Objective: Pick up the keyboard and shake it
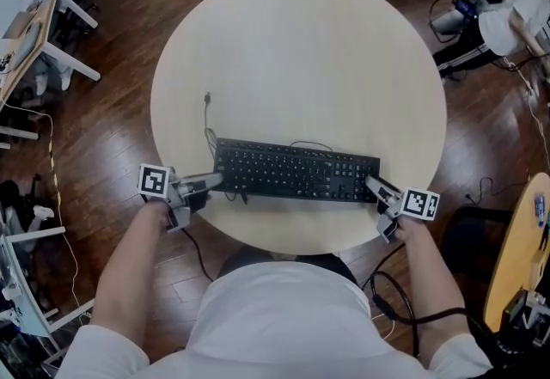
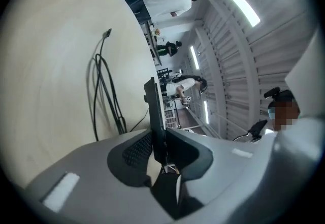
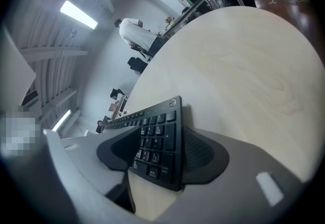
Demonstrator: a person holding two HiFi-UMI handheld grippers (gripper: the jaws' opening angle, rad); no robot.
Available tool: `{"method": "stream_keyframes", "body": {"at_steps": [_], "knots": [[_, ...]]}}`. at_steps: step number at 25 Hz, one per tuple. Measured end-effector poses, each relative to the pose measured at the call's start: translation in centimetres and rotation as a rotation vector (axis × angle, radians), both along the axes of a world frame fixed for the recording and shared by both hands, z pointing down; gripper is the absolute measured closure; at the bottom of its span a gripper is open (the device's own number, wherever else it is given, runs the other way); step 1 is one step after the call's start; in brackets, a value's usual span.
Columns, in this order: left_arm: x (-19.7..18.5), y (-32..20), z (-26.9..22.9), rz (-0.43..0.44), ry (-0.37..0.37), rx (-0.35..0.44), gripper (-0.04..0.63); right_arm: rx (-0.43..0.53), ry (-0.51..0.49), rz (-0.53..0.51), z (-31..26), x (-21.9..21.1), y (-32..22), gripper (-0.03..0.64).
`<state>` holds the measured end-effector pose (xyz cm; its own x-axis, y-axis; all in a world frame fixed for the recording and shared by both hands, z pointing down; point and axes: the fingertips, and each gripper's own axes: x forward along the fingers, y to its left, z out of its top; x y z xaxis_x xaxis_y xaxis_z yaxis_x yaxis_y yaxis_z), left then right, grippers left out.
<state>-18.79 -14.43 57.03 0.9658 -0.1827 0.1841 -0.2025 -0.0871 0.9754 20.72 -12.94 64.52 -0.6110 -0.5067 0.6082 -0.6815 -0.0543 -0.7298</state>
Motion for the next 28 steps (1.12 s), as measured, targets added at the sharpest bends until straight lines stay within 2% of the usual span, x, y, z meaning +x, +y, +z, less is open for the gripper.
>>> {"method": "stream_keyframes", "body": {"at_steps": [4,8,12,16,22,28], "knots": [[0.4,0.6,-3.0,0.009,0.057,0.033,0.515,-0.016,-0.014,-0.014,0.2,-0.2,0.4,0.366],[-0.4,0.8,-7.0,0.004,0.062,0.123,0.52,0.007,-0.07,-0.064,-0.1,-2.8,1.0,0.373],[-1.6,0.8,-10.5,0.052,-0.016,0.258,0.52,0.061,-0.122,-0.122,-0.7,-6.2,0.5,0.364],[-3.0,0.2,-13.1,0.071,-0.108,0.347,0.521,0.082,-0.119,-0.168,-0.8,-8.9,-0.1,0.359],[-2.6,-1.1,-16.4,0.092,-0.204,0.405,0.521,0.125,-0.059,-0.258,-1.2,-10.3,-1.4,0.347],[-0.3,-2.0,-19.6,0.124,-0.272,0.471,0.522,0.176,0.034,-0.343,-1.6,-9.9,-1.5,0.324]]}}
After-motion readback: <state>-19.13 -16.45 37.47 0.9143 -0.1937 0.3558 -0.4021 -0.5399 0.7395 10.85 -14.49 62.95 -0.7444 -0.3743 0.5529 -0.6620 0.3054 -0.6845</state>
